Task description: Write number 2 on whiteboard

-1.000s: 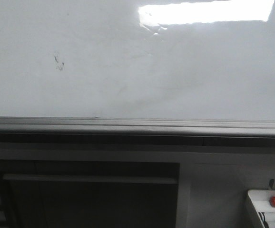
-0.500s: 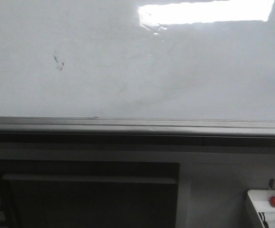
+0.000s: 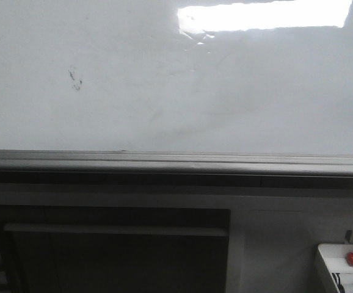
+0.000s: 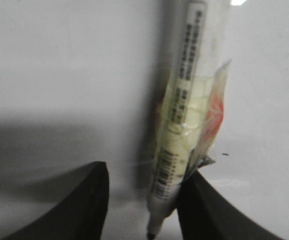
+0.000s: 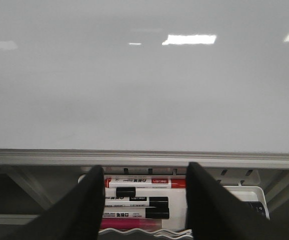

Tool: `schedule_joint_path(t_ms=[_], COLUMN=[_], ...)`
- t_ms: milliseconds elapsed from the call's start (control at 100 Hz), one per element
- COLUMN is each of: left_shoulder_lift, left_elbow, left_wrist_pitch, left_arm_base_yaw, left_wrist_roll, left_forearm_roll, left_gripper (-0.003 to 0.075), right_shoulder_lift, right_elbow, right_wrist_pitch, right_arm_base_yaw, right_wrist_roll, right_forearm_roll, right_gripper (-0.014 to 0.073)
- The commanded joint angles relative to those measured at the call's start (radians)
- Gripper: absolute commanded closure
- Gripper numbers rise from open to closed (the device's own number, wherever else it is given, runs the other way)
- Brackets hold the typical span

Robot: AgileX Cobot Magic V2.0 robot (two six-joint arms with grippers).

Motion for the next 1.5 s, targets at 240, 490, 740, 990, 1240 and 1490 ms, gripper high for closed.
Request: schedule_joint_path(t_ms=[240, 490, 740, 990, 1240, 1490], left_shoulder_lift=[-0.013, -0.015, -0.055, -0.127, -0.153, -0.153], left_elbow=[-0.036, -0.036, -0.039, -0.111, -0.269, -0.382], left_wrist_pitch=[-0.080, -0.067, -0.044, 0.100, 0.455, 0.734], left_arm_base_yaw=[-0.005, -0.005, -0.005, -0.005, -0.039, -0.220], left_wrist_roll=[0.002, 0.002, 0.002, 0.004, 0.193, 0.421], left_forearm_roll=[-0.005, 0.008, 0.048, 0.062, 0.058, -0.060], left_gripper=[0.0657, 0.0671, 0.0701, 0.0733, 0.0733, 0.0733], right_shoulder_lift=[0.016, 0.016, 0.016, 0.016, 0.030, 0.217], right_elbow=[-0.034, -0.034, -0.034, -0.034, -0.034, -0.107], right_wrist_pitch=[-0.066, -0.066, -0.066, -0.088, -0.093, 0.061], right_arm_base_yaw=[-0.008, -0.008, -0.008, -0.008, -0.008, -0.008], right_wrist_roll=[-0.007, -0.007, -0.007, -0.007, -0.157, -0.532], right_forearm_roll=[-0.004, -0.004, -0.004, 0.036, 0.245, 0.627], right_gripper=[0.0263, 0.0263, 0.0263, 0.0263, 0.0263, 0.0263])
